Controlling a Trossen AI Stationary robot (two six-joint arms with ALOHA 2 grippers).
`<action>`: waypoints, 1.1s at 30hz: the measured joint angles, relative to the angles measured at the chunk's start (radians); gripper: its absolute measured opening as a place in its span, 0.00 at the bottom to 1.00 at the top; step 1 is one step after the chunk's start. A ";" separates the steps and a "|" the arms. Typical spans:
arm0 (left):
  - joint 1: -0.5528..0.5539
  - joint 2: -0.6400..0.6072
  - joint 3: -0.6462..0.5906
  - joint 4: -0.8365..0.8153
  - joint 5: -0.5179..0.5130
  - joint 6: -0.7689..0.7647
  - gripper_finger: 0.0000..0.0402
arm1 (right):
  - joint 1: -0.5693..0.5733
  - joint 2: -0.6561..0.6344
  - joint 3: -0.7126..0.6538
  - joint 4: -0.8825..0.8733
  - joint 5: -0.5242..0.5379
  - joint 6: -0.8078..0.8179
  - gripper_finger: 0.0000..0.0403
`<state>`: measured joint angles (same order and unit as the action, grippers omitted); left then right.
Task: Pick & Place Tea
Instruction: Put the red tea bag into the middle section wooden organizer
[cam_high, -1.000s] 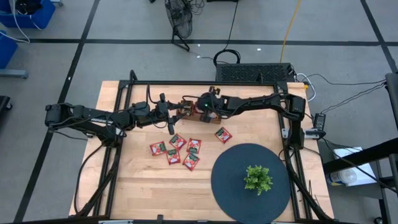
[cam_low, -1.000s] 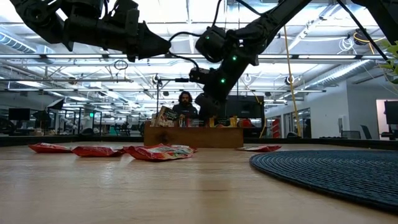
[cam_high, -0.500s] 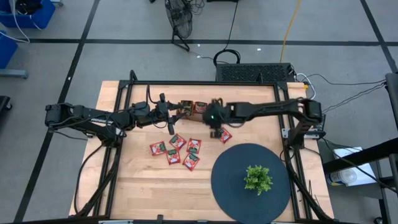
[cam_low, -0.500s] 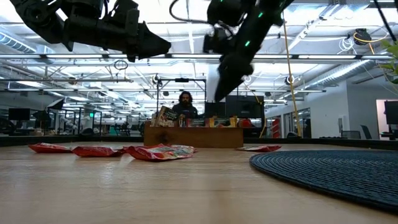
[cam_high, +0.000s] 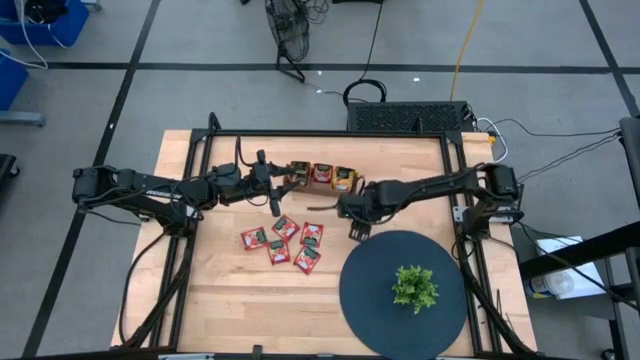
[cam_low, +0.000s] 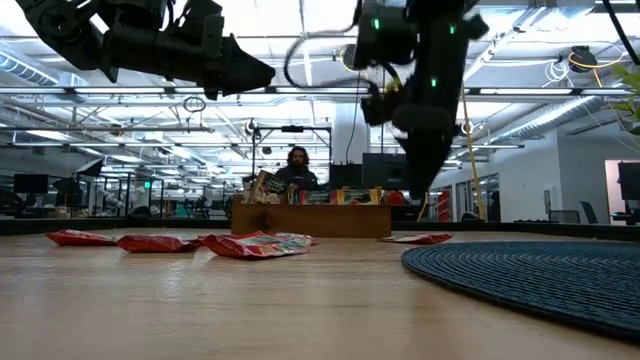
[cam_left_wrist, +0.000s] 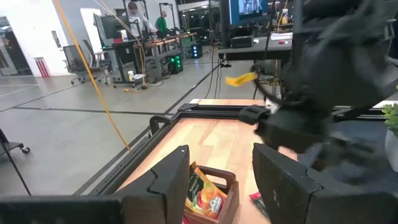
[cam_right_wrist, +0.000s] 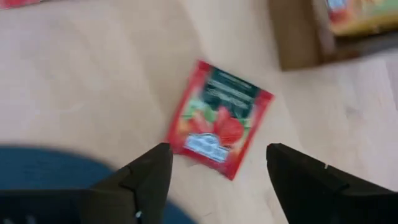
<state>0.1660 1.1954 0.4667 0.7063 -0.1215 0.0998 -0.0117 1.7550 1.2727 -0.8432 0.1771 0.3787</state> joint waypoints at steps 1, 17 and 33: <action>0.000 0.000 0.000 0.000 0.000 0.000 0.44 | -0.016 0.000 -0.020 0.019 -0.017 0.022 0.61; 0.000 0.000 0.000 0.000 0.000 0.000 0.40 | -0.113 -0.005 -0.396 0.537 -0.210 0.207 0.60; 0.000 0.000 0.000 0.000 0.000 0.000 0.44 | -0.112 -0.005 -0.468 0.514 -0.145 0.063 0.22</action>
<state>0.1659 1.1956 0.4667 0.7067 -0.1215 0.0999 -0.1234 1.7500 0.8047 -0.3295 0.0318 0.4419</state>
